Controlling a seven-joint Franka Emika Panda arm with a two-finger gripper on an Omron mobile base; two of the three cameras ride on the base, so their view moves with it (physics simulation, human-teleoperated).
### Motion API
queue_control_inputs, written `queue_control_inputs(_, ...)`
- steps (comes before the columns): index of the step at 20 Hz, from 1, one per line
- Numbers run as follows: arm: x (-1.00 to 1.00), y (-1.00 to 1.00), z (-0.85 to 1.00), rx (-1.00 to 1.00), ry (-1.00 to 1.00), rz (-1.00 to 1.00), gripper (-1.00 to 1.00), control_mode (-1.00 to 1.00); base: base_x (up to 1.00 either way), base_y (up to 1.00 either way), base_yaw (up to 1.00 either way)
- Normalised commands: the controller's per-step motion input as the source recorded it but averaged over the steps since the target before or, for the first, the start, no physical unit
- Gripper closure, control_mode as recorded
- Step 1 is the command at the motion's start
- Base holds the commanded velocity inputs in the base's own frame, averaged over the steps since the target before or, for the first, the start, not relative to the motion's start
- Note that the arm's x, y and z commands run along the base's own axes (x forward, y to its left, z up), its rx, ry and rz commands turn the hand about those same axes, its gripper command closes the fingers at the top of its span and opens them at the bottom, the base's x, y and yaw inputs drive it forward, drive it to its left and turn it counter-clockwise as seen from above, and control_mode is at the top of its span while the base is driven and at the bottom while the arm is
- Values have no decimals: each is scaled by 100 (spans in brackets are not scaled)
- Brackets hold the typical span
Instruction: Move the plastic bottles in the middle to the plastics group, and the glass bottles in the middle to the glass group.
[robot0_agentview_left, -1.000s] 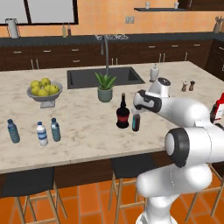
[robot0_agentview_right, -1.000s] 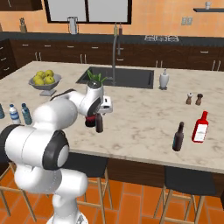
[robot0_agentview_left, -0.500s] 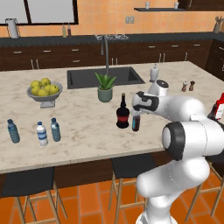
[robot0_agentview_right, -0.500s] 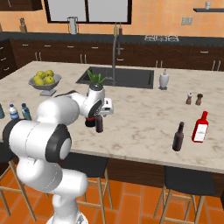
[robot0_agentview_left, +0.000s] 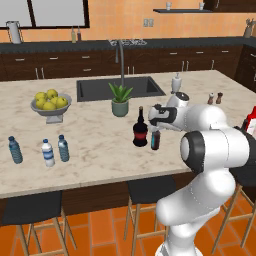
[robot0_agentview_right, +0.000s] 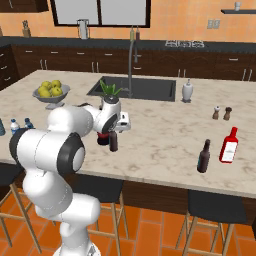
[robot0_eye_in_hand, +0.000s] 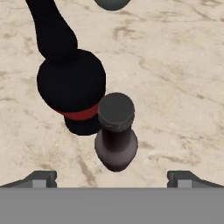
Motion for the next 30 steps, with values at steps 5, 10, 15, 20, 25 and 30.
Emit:
queue_control_inputs(5,9,0,-22,0,0,0,-100,-100,0,0,0)
queue_control_inputs(10,10,0,-9,0,0,0,-100,-100,0,0,0)
queue_control_inputs(15,10,0,-10,0,0,0,-100,-100,0,0,0)
queue_control_inputs(20,8,0,-10,0,0,0,-100,-100,0,0,0)
queue_control_inputs(25,4,4,-13,0,0,0,-100,-100,0,0,0)
queue_control_inputs(30,0,6,-6,0,0,0,-100,-100,0,0,0)
